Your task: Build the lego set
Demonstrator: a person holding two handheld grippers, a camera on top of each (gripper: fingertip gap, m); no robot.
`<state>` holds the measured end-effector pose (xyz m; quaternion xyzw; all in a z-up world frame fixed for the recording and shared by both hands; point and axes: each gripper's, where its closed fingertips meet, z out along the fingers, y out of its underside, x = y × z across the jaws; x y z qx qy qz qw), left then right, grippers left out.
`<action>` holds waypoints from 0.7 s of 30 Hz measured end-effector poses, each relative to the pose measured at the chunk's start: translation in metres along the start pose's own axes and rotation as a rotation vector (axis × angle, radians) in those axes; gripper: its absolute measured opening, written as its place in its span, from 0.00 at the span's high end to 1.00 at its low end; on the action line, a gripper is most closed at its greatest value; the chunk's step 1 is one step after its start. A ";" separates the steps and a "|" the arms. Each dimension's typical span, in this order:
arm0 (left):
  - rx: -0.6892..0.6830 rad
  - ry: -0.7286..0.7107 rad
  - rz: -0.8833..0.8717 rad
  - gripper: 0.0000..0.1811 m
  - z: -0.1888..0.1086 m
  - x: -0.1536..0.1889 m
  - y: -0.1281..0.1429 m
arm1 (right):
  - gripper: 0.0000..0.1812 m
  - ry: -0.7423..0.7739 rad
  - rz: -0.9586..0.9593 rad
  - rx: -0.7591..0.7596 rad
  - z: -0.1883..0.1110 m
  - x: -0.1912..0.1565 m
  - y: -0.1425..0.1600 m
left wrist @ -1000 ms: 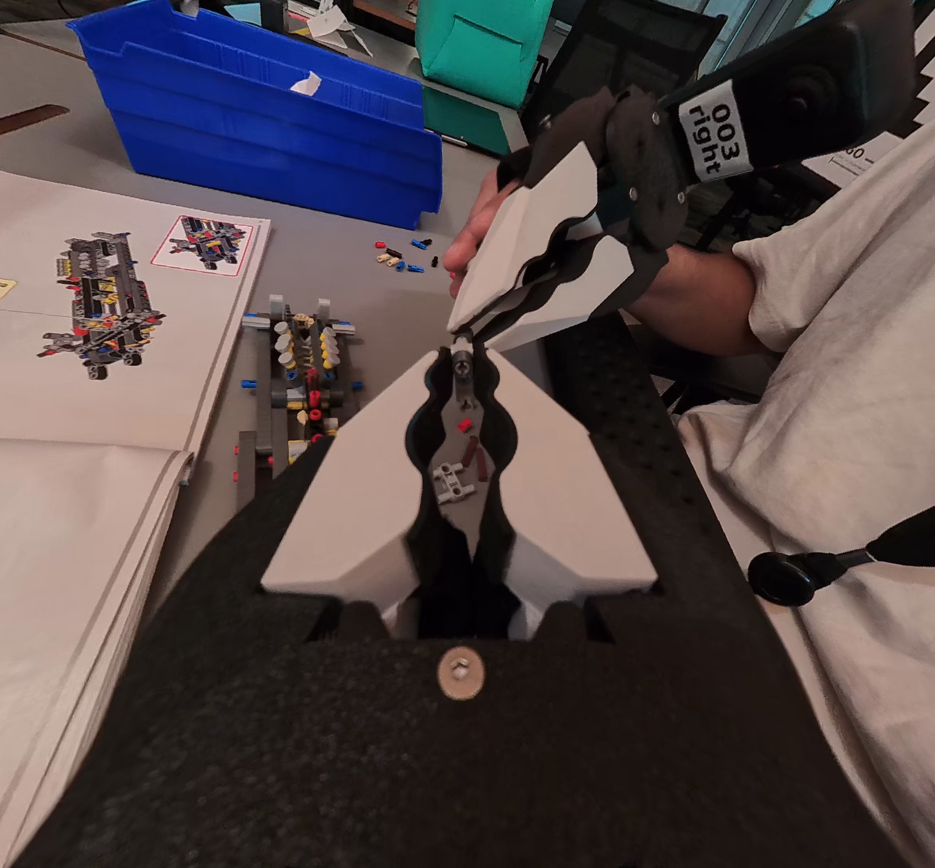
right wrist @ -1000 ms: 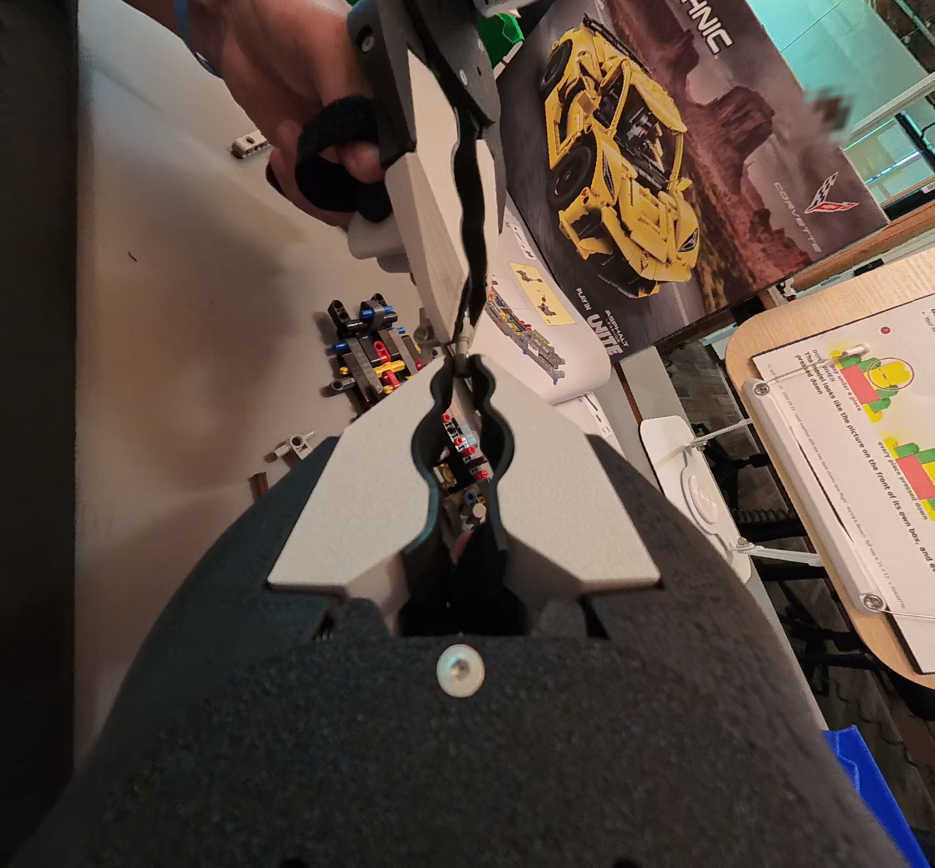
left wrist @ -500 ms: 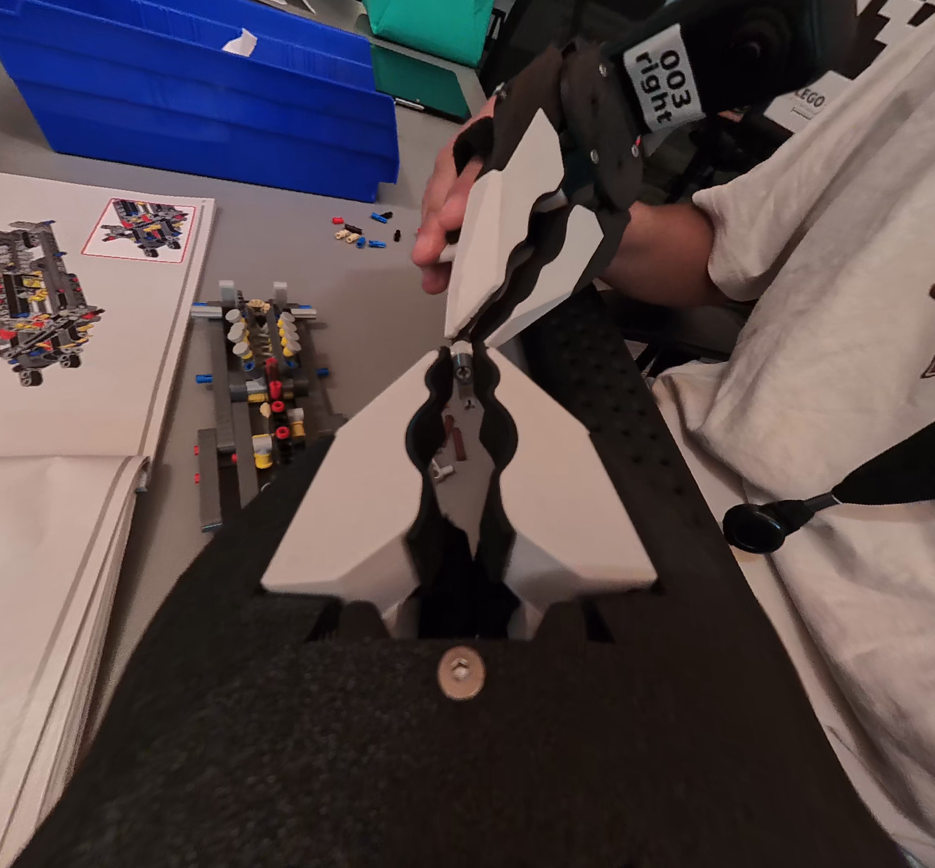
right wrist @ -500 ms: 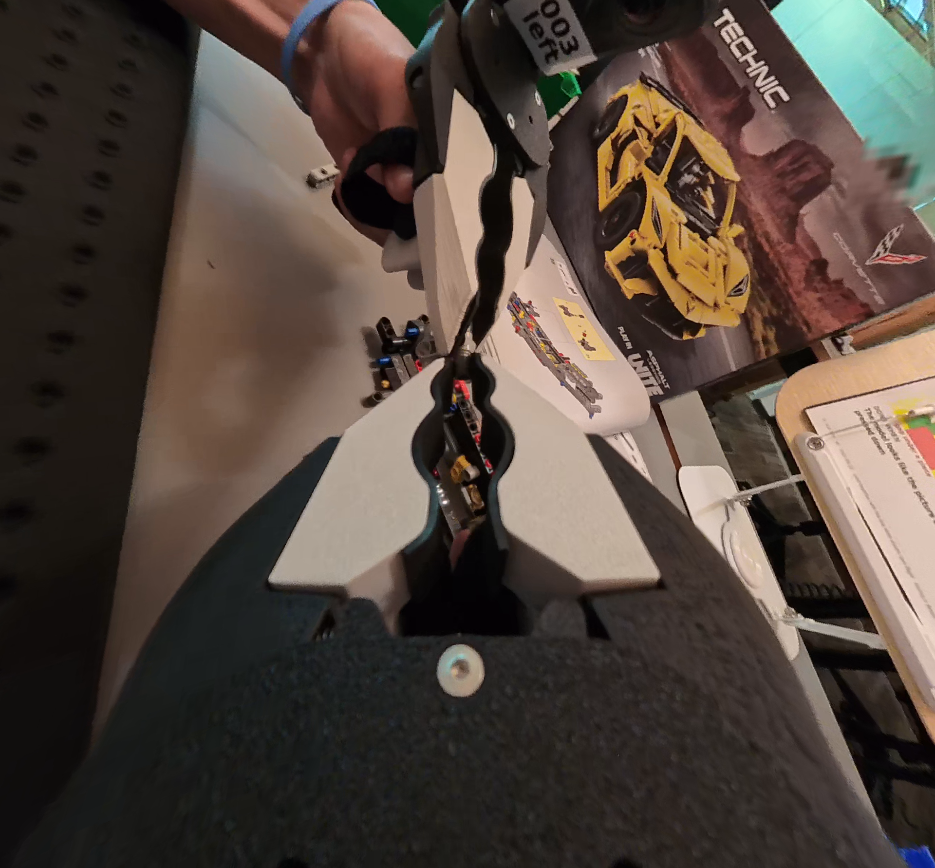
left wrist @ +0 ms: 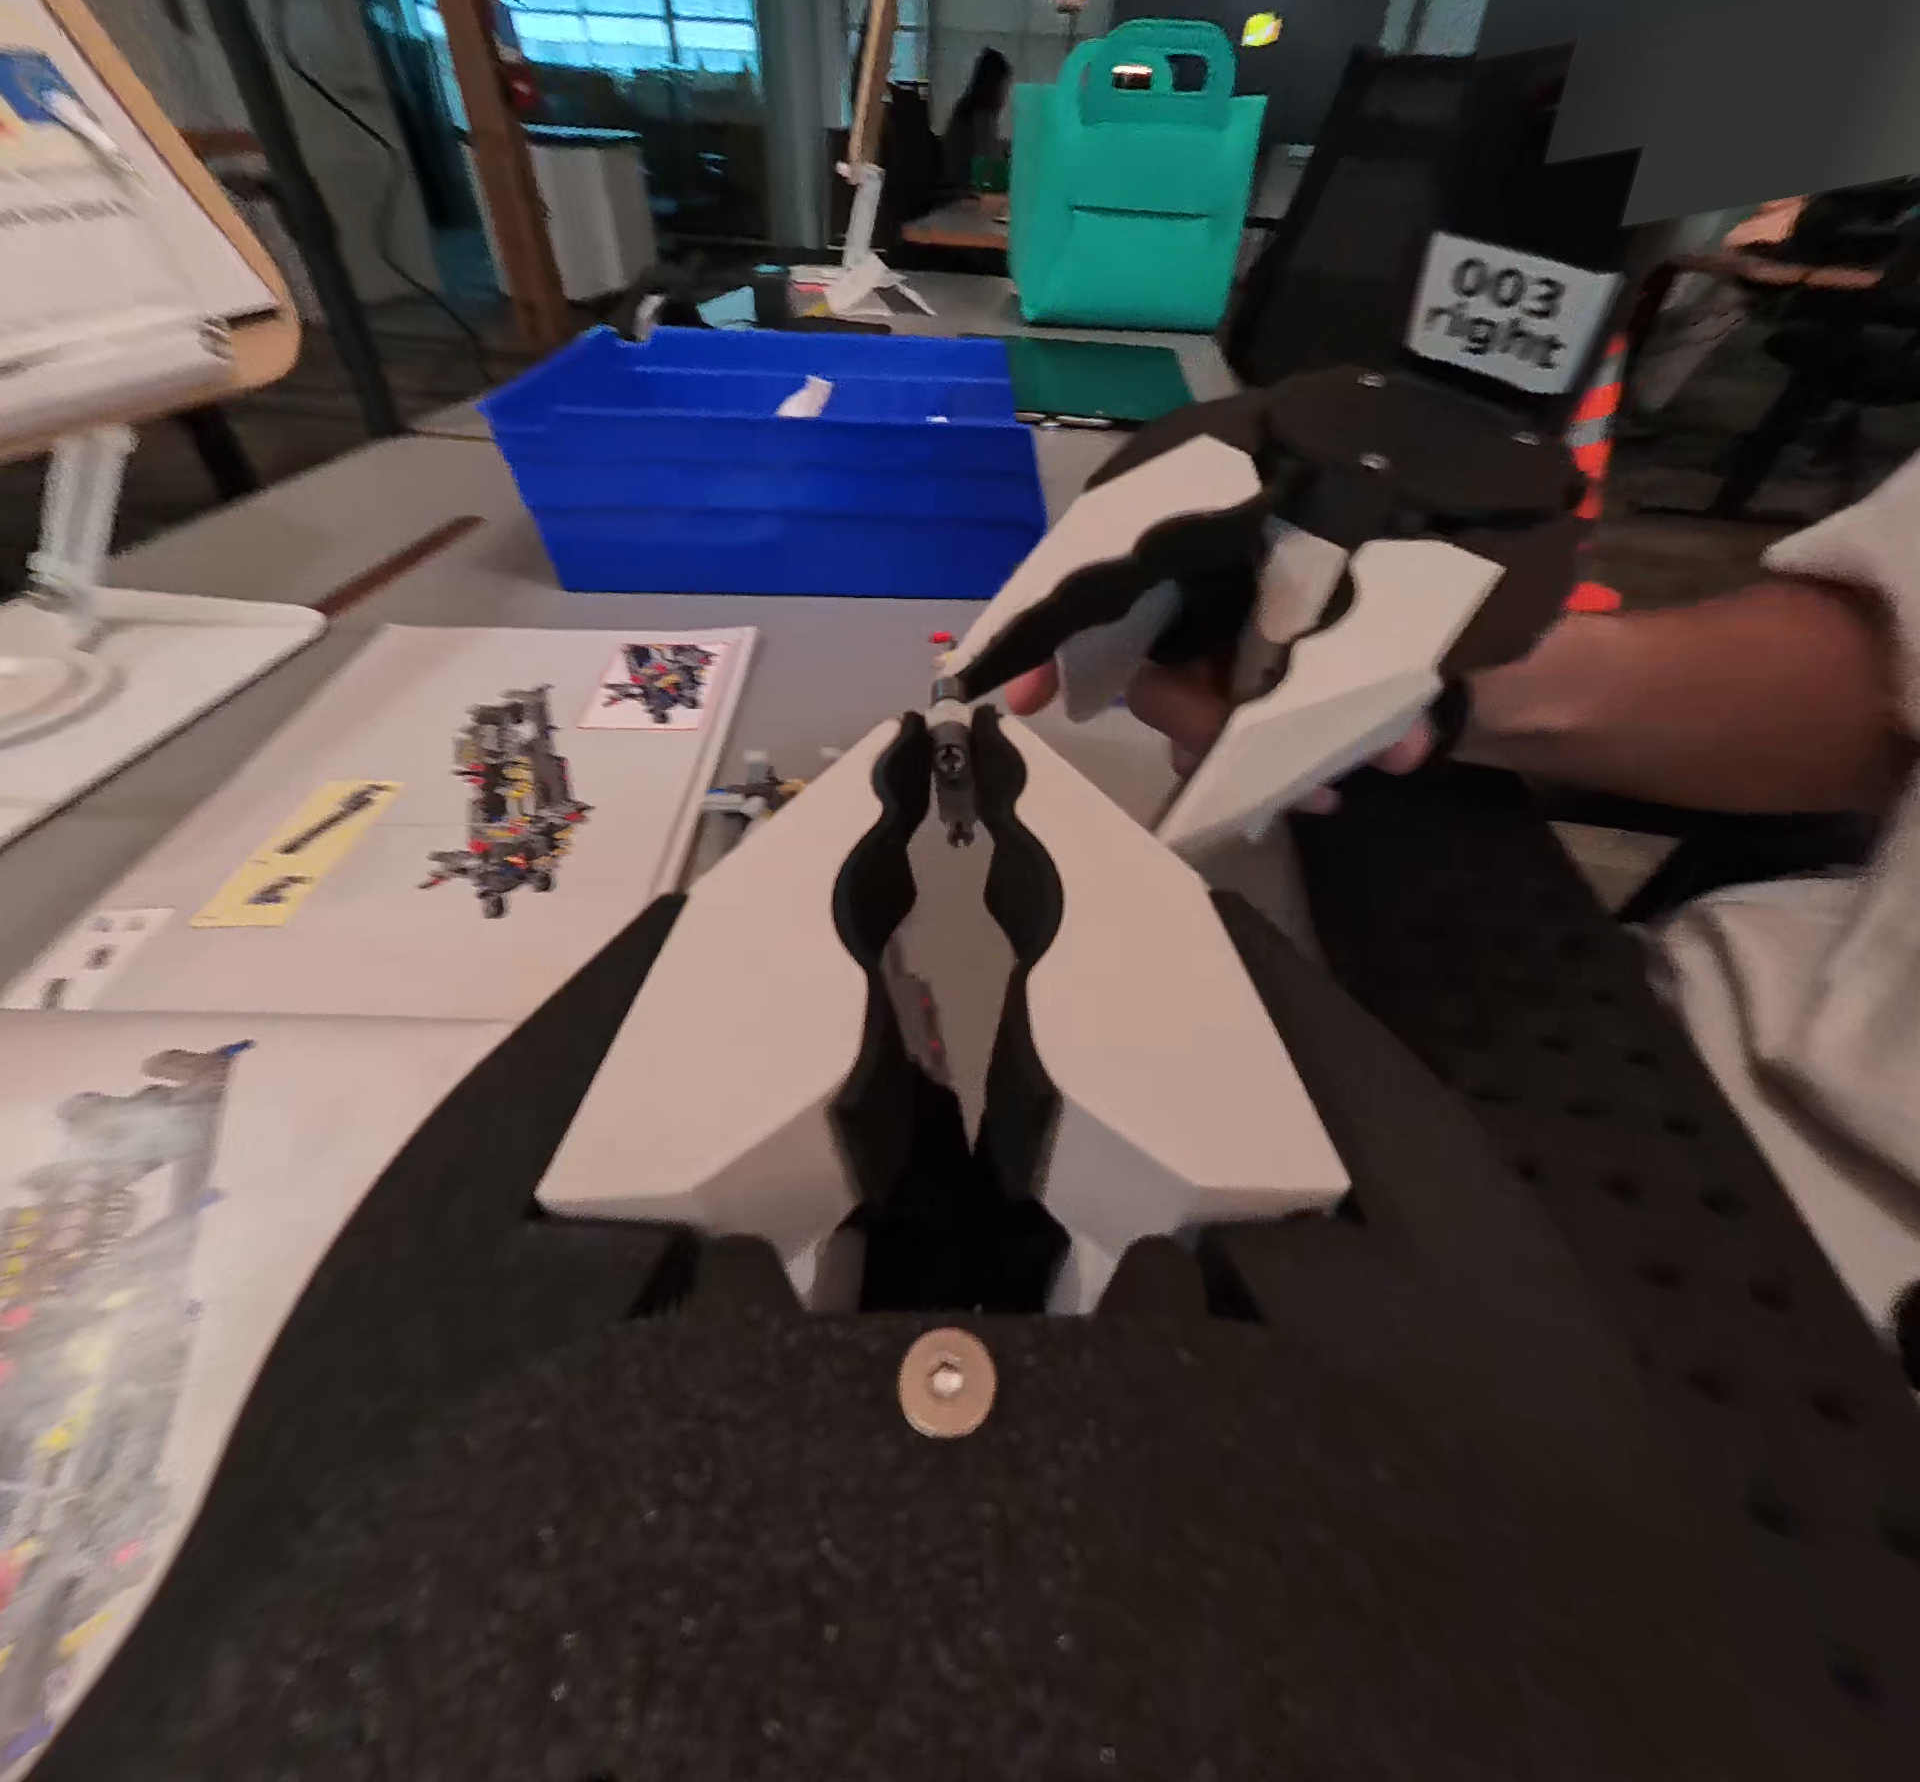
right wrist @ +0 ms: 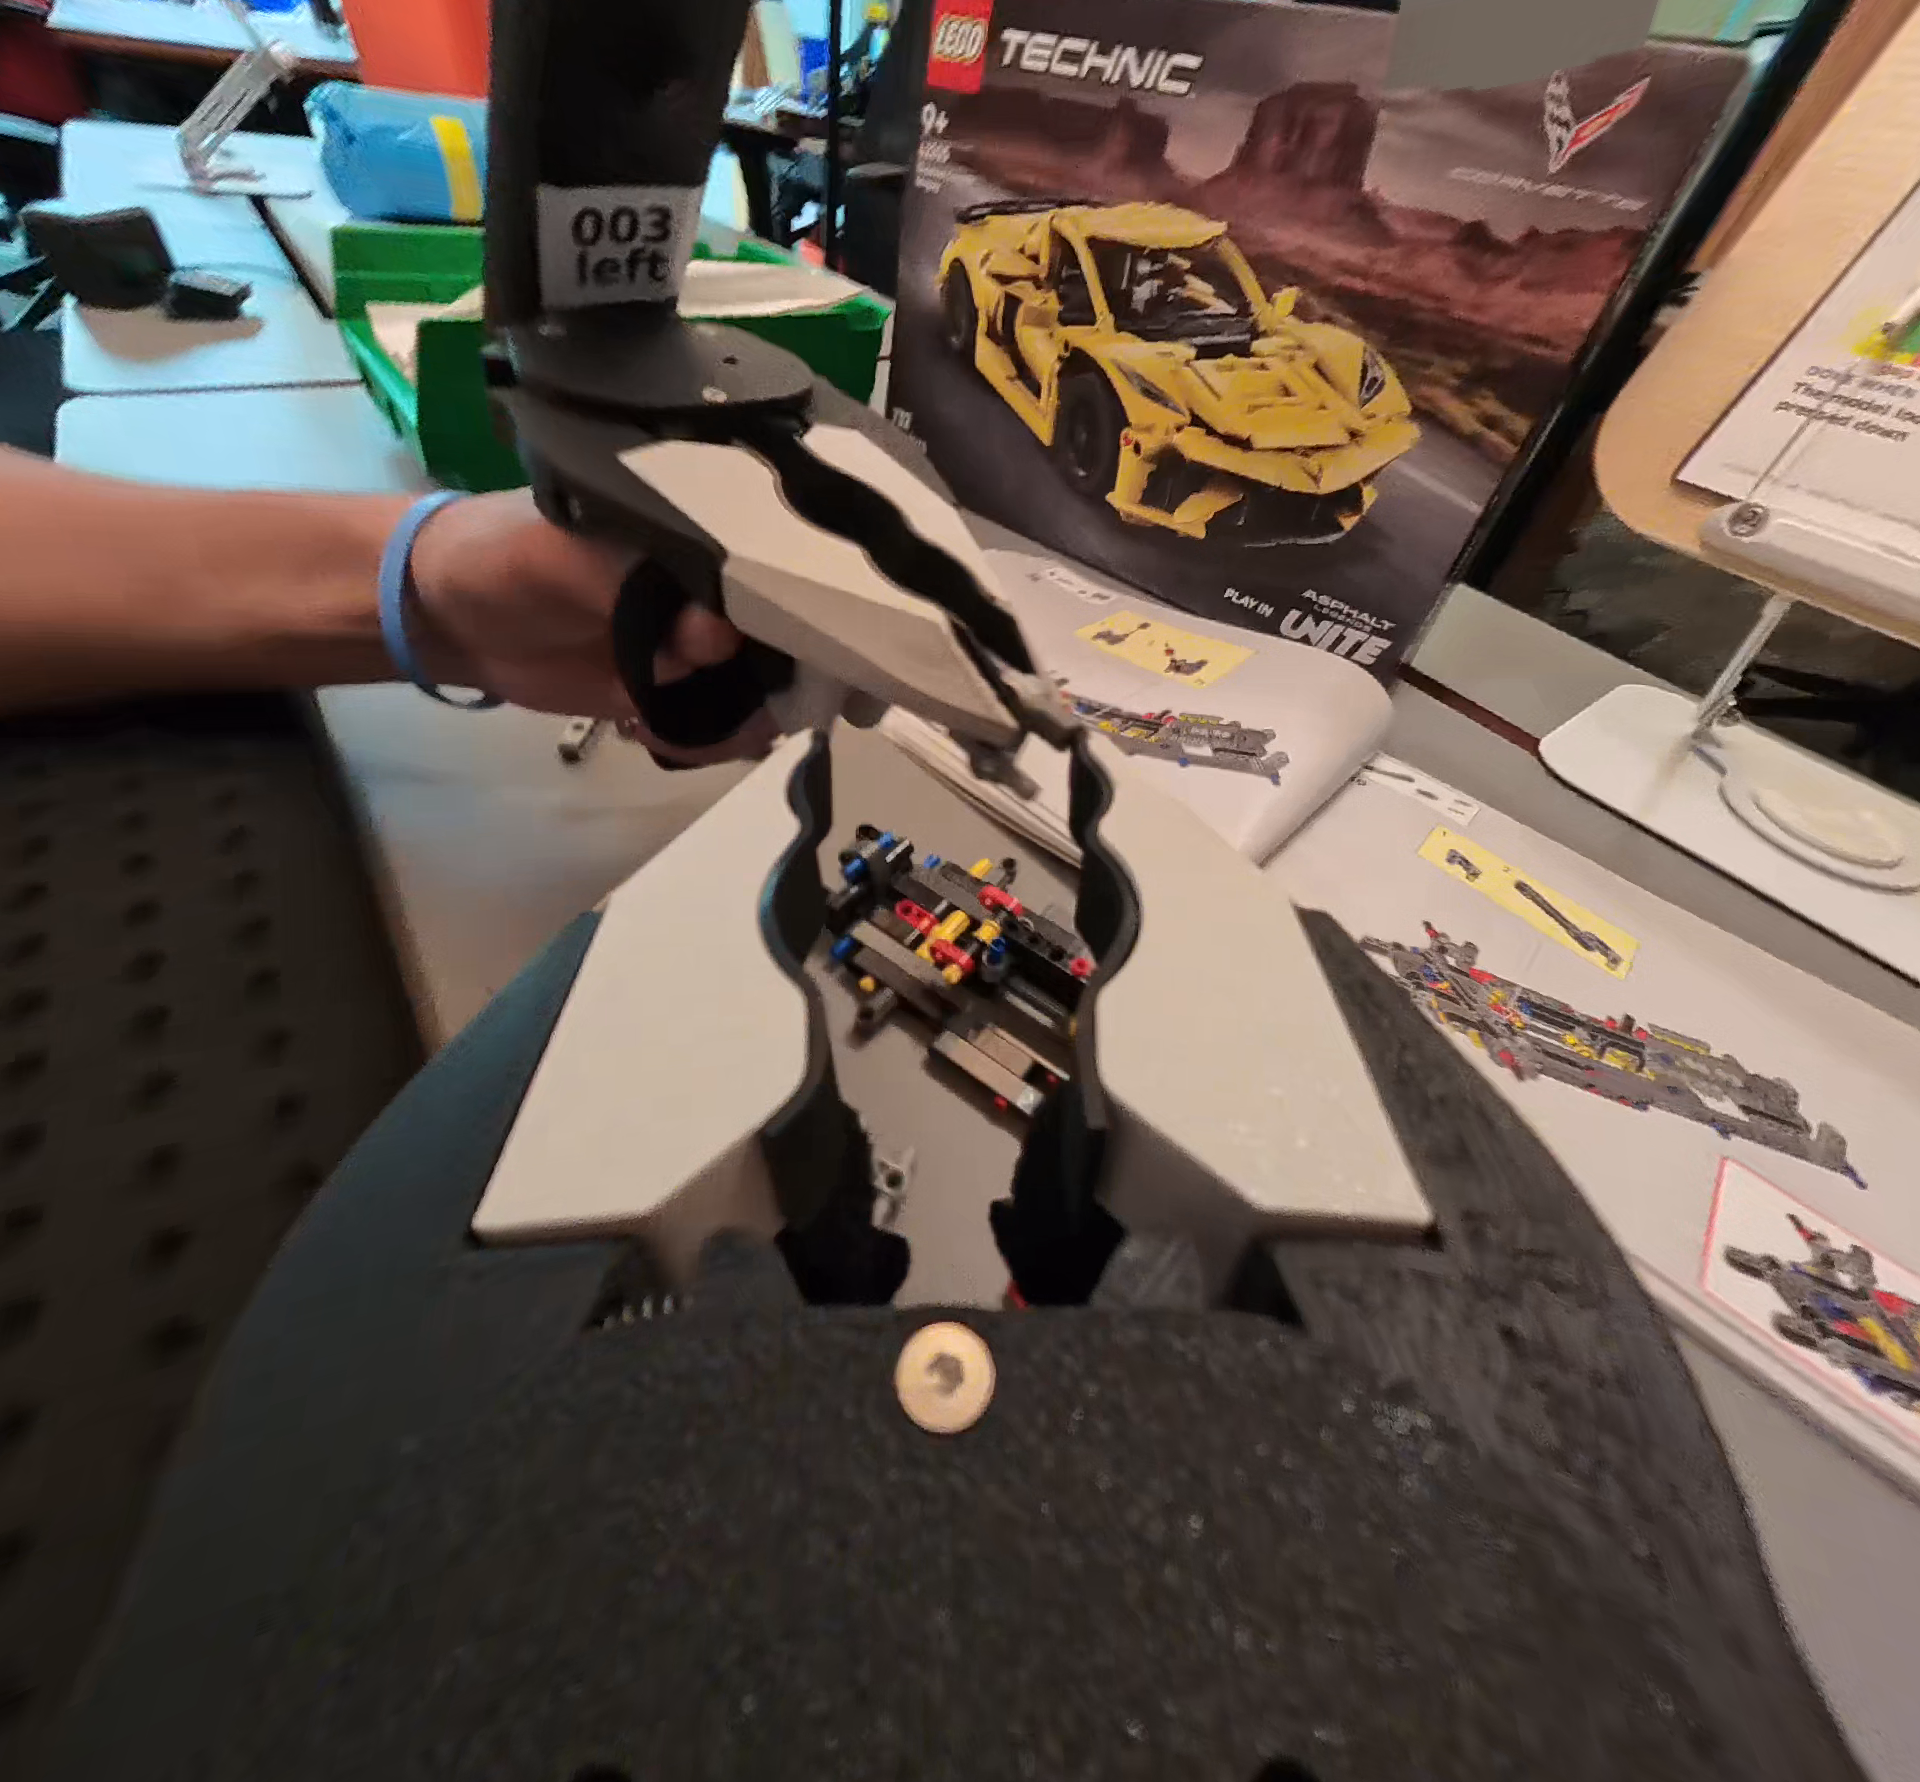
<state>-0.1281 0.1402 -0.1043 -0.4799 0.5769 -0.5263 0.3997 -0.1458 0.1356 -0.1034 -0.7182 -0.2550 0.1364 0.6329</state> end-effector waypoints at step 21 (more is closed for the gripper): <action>-0.023 -0.183 0.363 0.96 0.004 0.003 0.000 | 0.81 0.005 0.220 0.114 -0.006 0.003 -0.006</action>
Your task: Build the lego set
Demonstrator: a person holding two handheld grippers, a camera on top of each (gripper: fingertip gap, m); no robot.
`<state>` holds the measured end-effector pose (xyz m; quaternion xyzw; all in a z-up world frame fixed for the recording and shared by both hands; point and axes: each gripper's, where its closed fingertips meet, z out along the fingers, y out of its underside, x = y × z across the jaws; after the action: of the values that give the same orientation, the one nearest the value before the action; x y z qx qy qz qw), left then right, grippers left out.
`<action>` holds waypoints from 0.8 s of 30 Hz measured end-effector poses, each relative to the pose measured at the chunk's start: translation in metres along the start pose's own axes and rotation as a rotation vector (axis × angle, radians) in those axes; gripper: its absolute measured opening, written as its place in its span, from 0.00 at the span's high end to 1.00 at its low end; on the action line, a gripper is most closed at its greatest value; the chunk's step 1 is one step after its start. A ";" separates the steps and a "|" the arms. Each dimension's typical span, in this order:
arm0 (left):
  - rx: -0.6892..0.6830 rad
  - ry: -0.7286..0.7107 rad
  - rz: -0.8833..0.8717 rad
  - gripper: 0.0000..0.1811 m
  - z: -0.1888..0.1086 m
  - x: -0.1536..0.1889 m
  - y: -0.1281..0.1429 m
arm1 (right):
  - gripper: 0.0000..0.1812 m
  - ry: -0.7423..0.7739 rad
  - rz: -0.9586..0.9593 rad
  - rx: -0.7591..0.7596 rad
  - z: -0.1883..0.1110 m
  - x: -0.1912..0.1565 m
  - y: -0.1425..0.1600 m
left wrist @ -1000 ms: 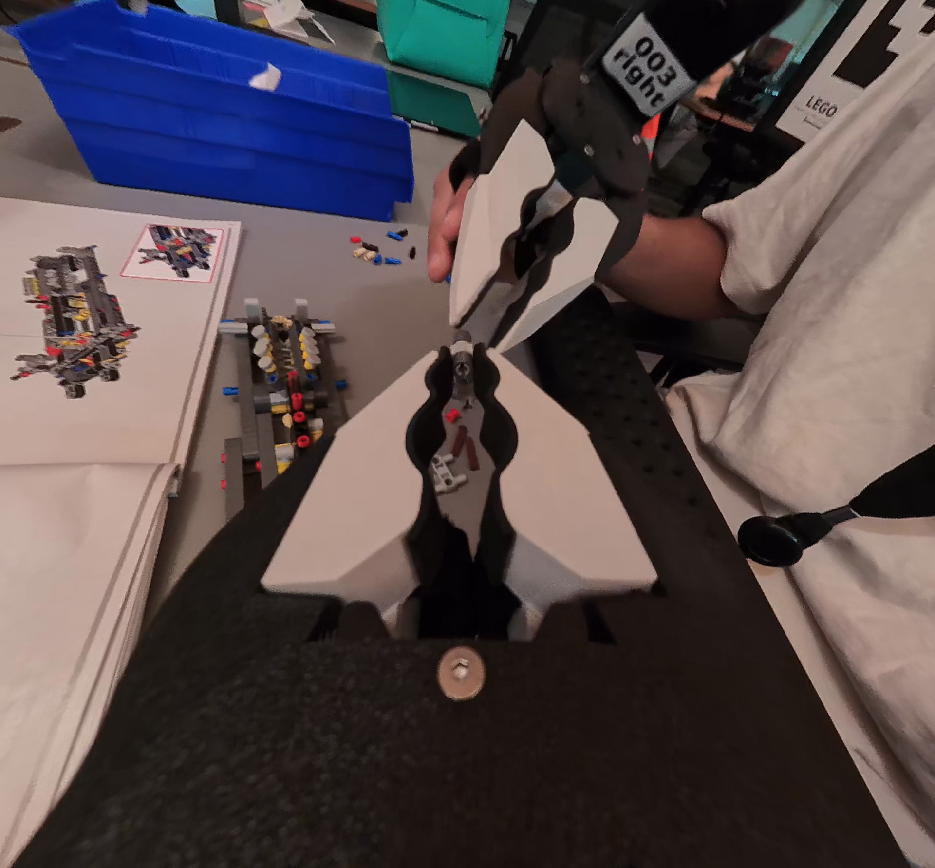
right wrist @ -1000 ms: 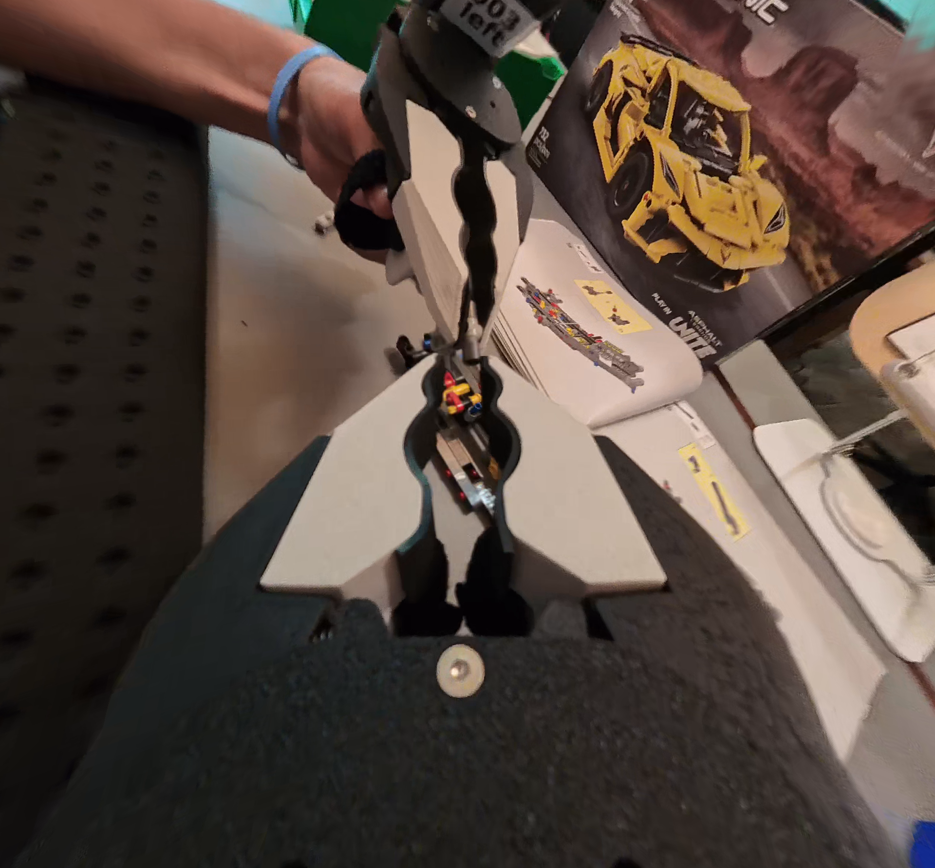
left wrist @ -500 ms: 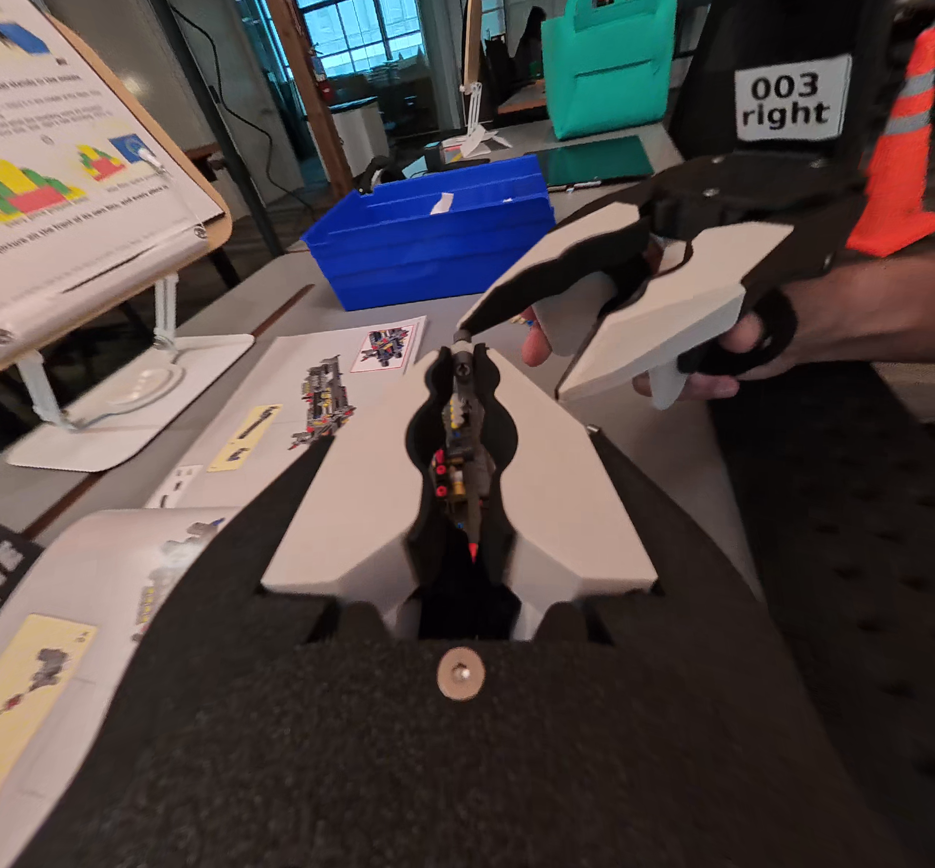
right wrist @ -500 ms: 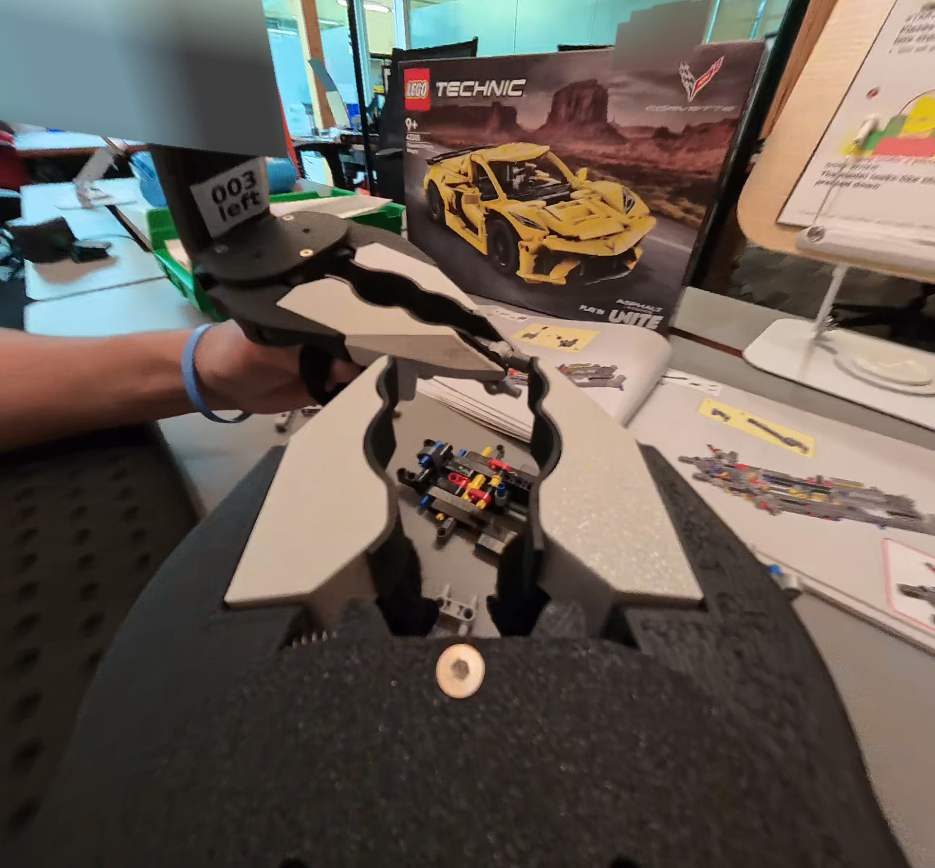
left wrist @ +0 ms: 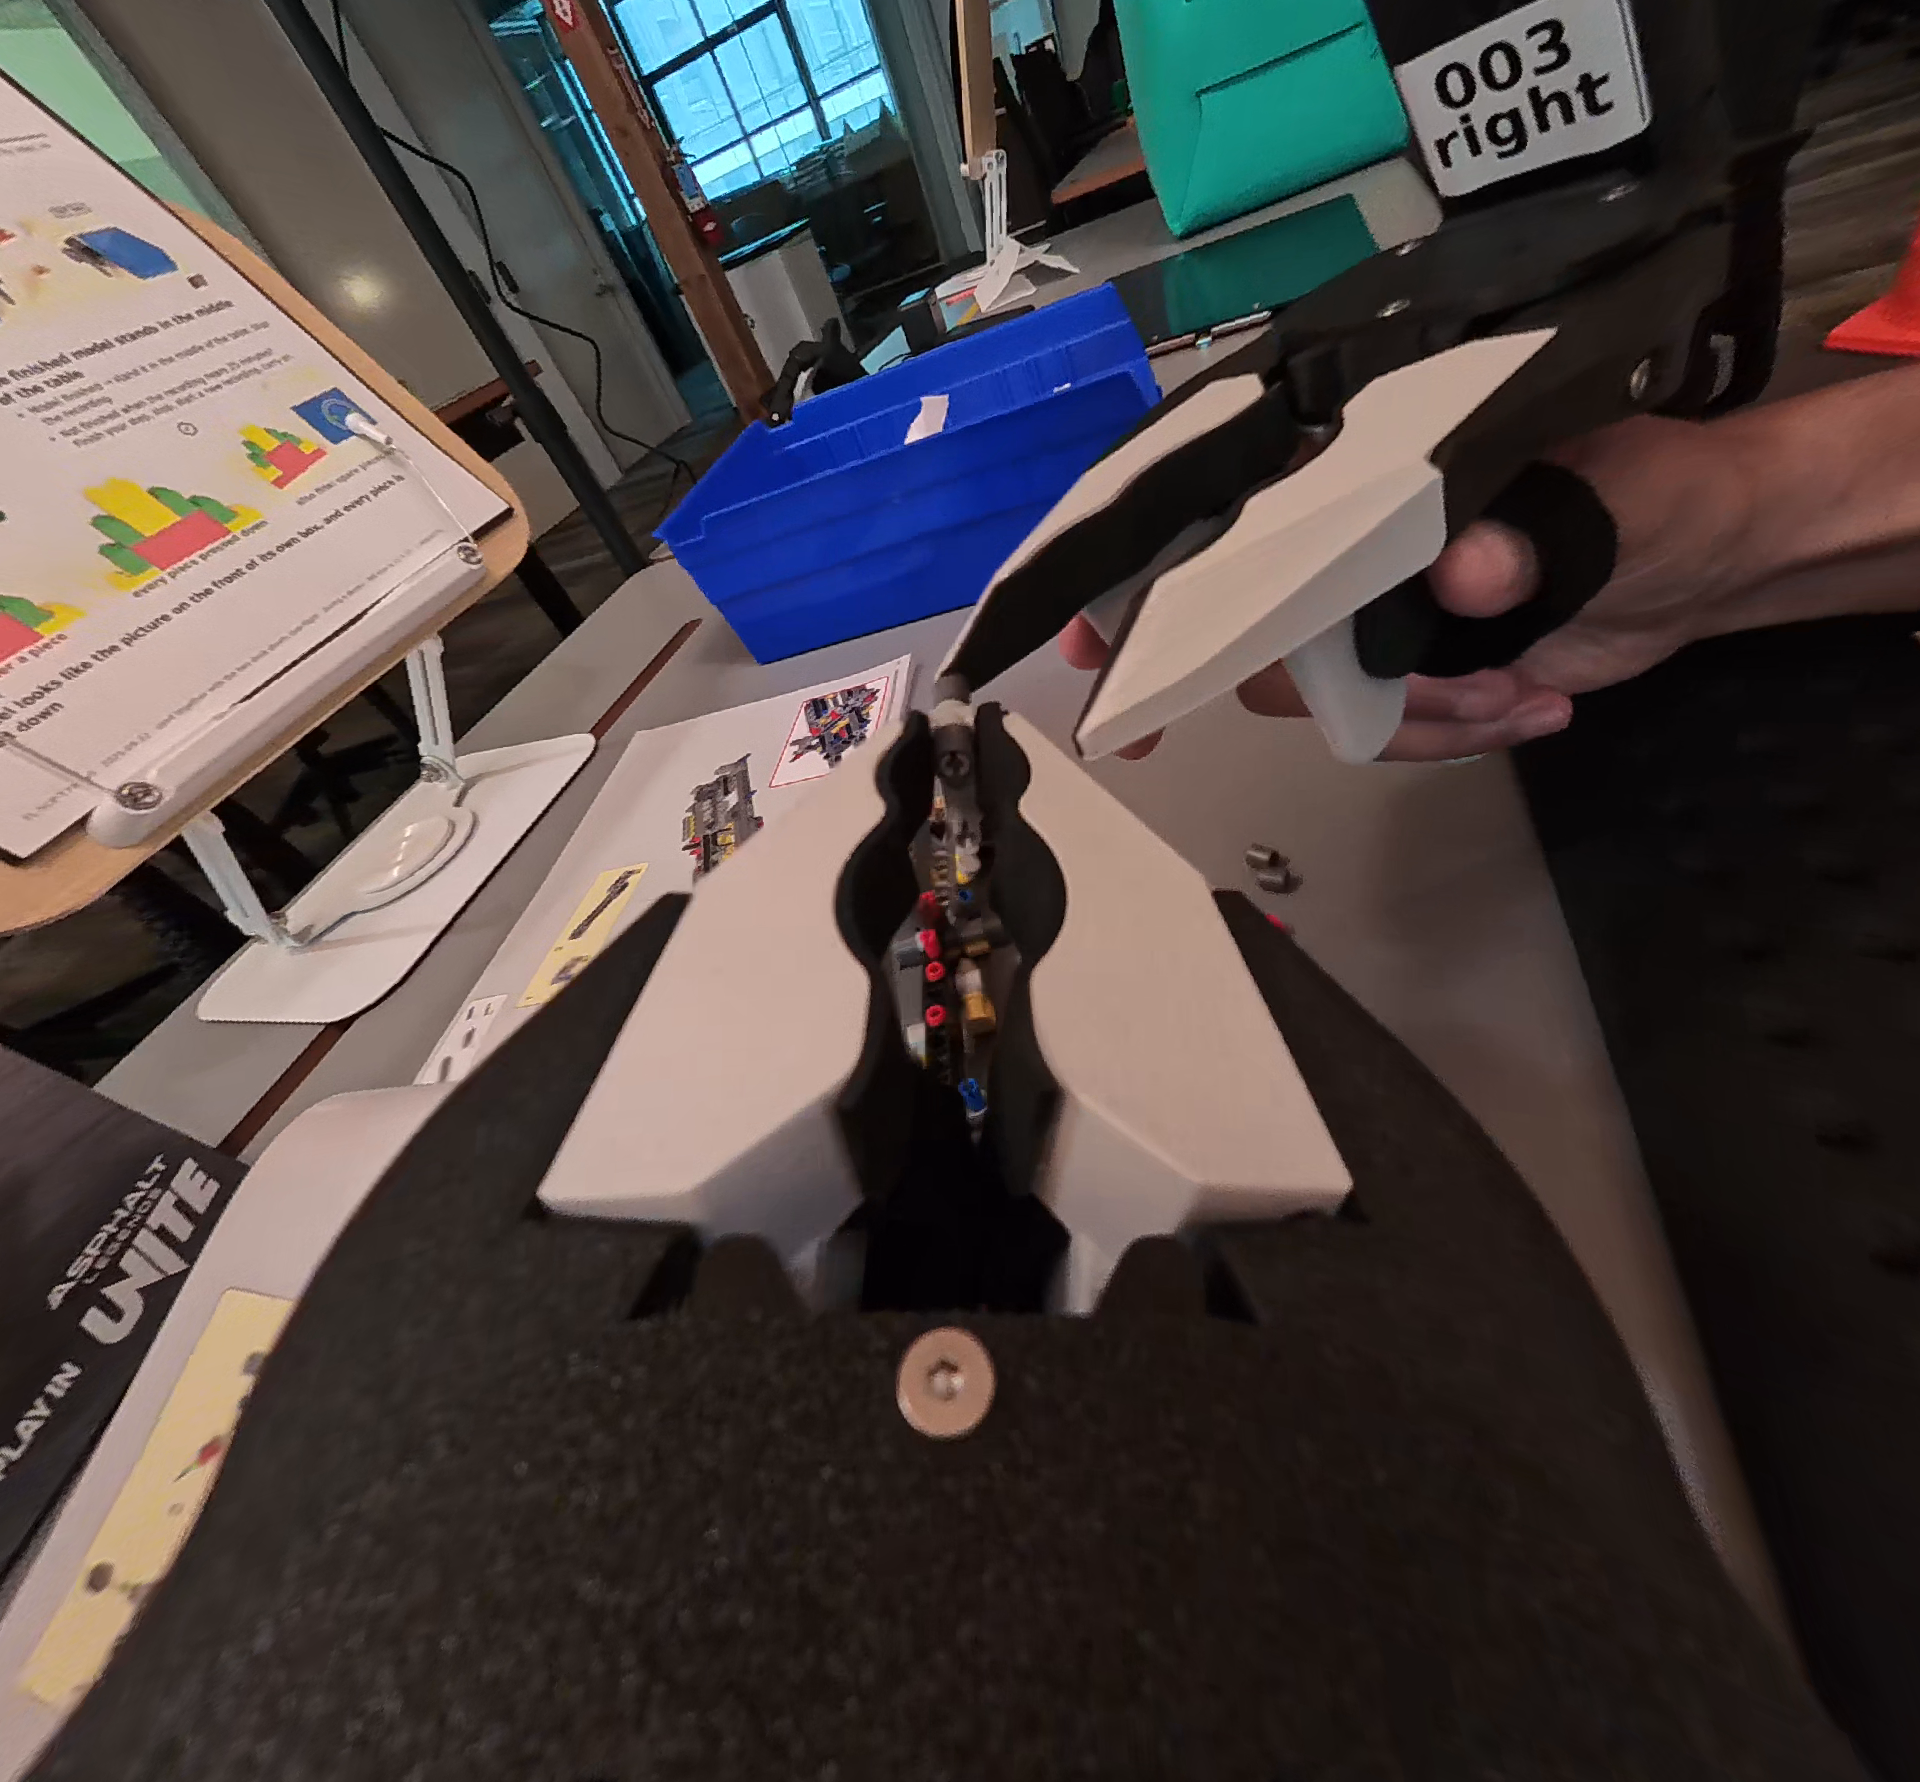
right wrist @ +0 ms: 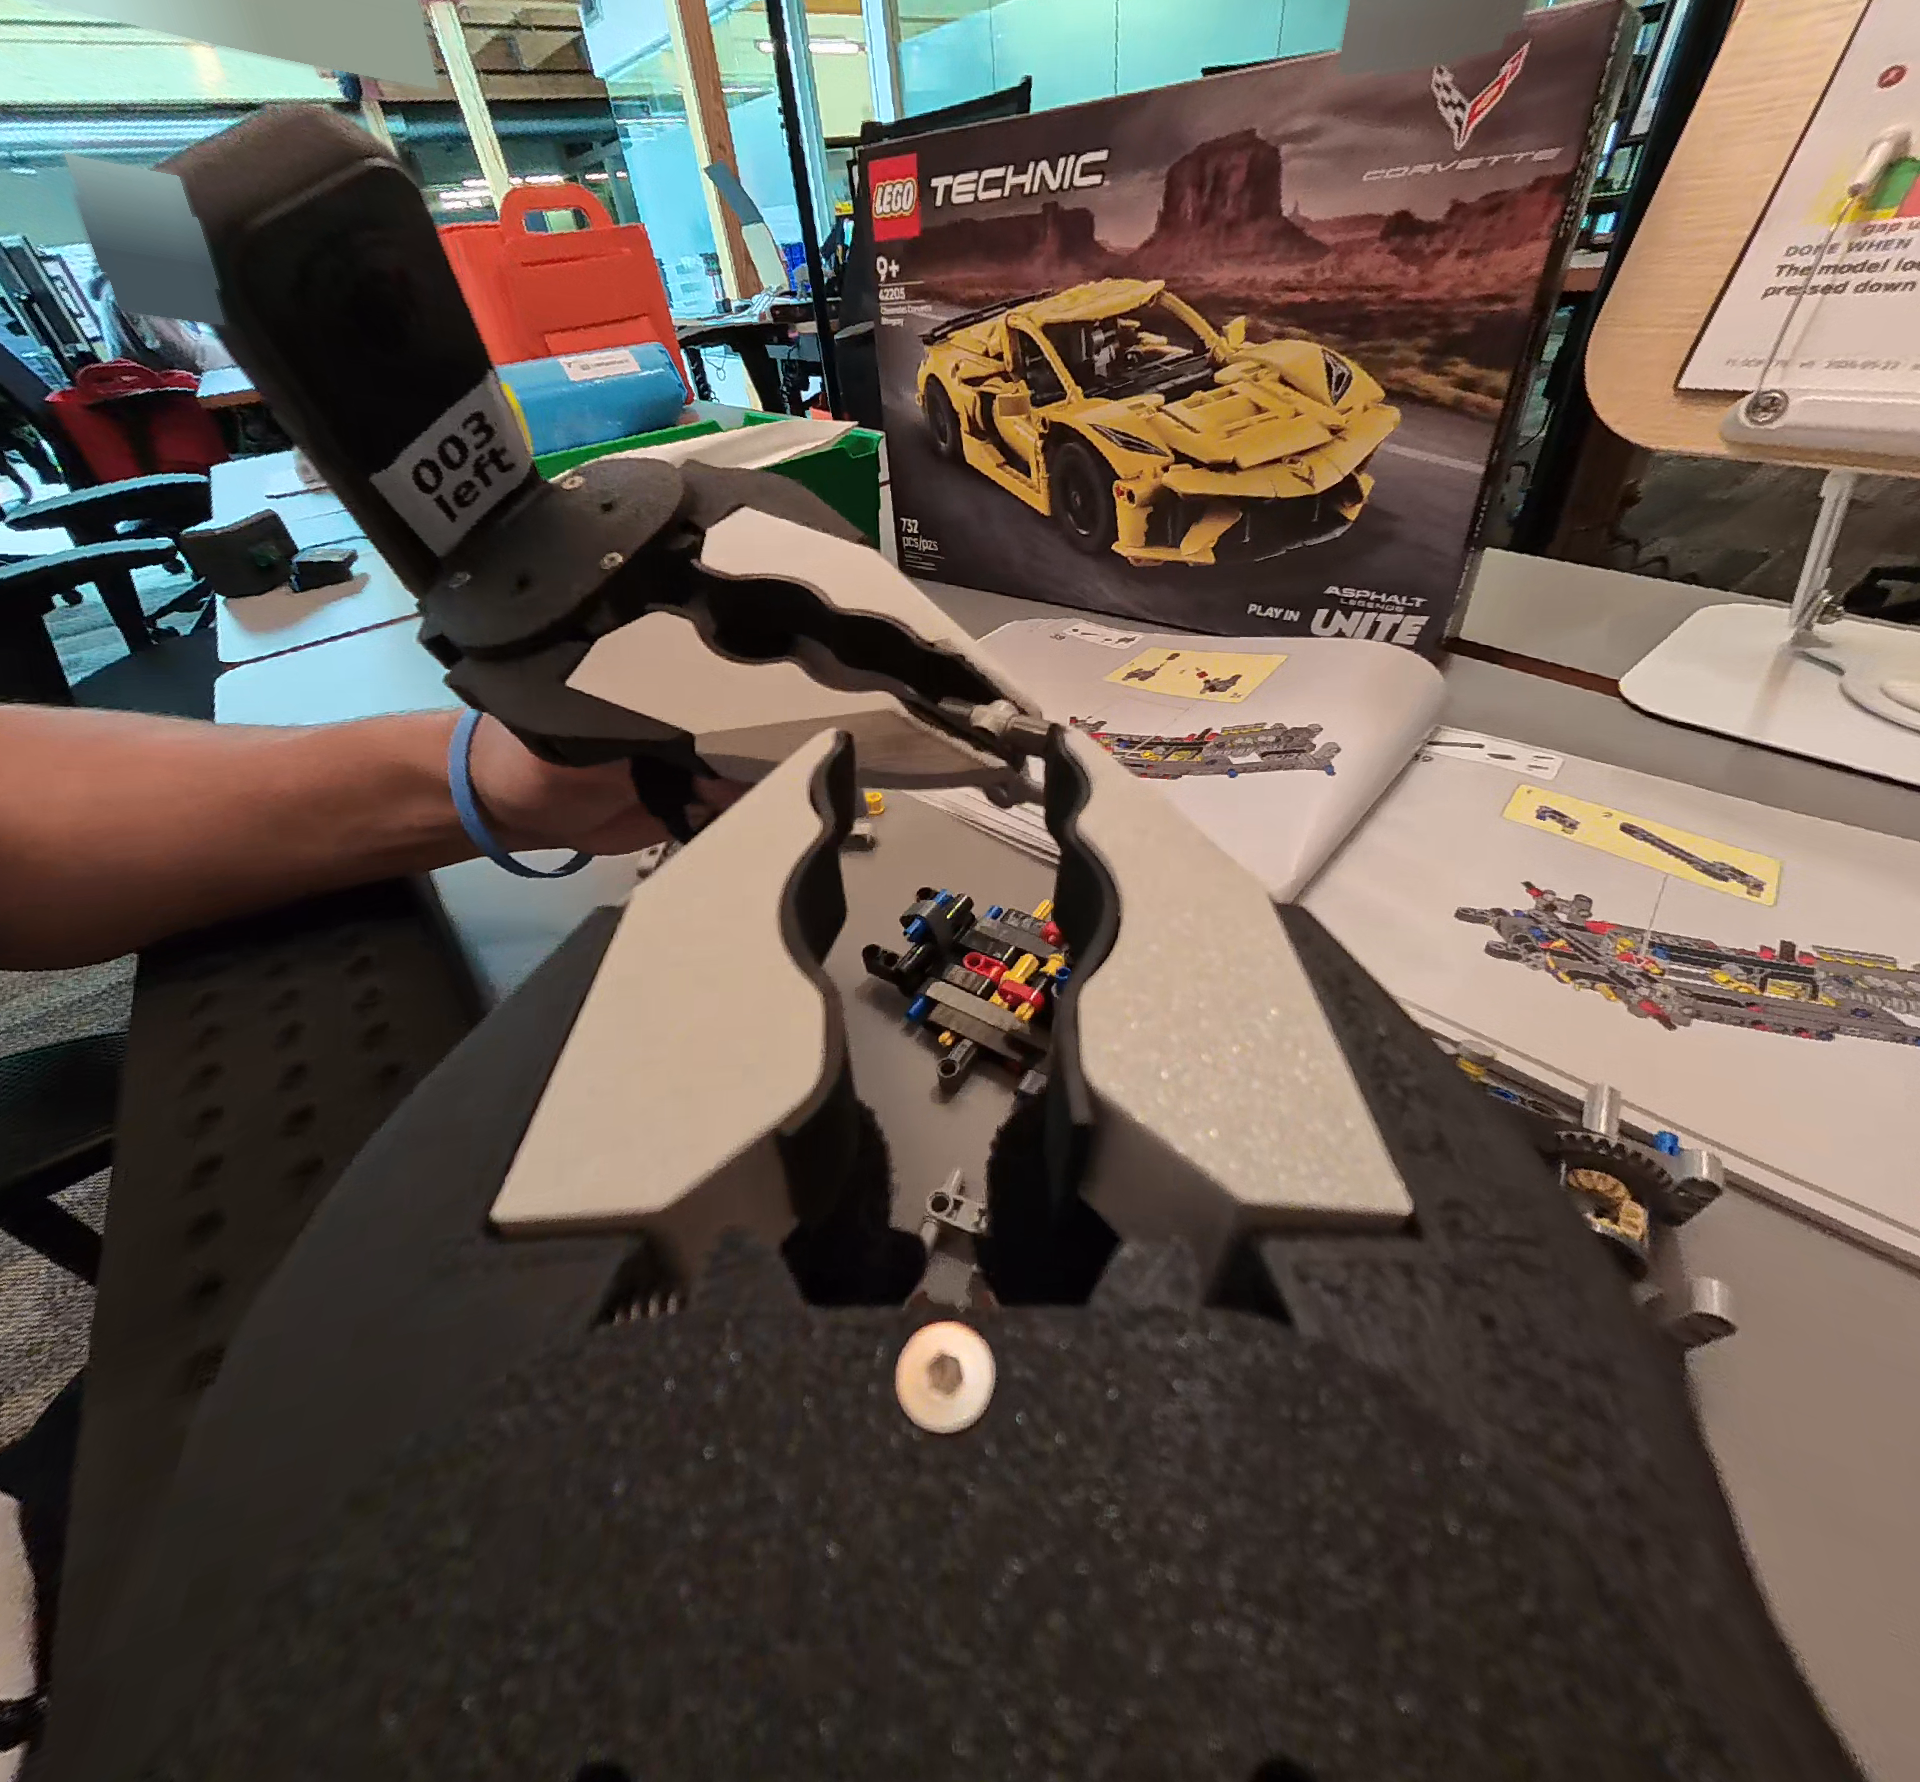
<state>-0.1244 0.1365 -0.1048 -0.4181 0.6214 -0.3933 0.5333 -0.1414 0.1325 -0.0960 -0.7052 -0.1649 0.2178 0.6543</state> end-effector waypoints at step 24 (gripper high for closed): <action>-0.233 -0.209 0.515 0.96 0.006 -0.005 0.019 | 0.87 0.122 0.161 -0.195 0.010 0.020 0.018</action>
<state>-0.1199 0.1471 -0.1219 -0.3434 0.6897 -0.1258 0.6249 -0.1306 0.1496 -0.1166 -0.7884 -0.0880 0.2091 0.5718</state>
